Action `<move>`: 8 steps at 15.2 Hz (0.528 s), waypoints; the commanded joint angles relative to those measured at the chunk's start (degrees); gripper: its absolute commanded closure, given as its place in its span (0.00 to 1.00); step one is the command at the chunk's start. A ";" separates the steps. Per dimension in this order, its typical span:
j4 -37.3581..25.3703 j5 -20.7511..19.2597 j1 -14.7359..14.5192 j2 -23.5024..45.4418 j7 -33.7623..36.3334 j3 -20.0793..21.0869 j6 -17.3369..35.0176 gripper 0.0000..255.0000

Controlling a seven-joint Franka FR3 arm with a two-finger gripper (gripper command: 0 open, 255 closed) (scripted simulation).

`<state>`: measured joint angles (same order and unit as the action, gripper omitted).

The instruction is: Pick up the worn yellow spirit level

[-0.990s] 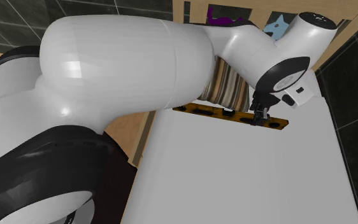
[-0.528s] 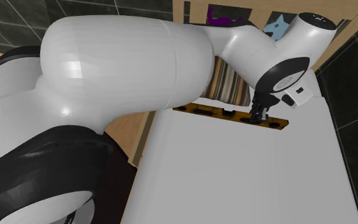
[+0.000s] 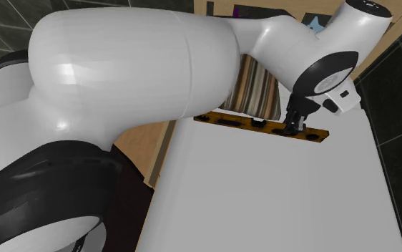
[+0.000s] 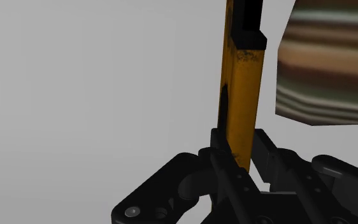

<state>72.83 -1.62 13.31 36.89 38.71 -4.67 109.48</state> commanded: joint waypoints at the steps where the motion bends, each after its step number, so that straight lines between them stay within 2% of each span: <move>1: -0.57 -0.02 0.01 -0.70 -0.09 -0.03 -1.26 1.00; 8: -4.95 0.00 0.06 -1.32 -0.35 -0.06 -6.25 1.00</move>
<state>68.78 -1.63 13.38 35.48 38.37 -4.73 104.04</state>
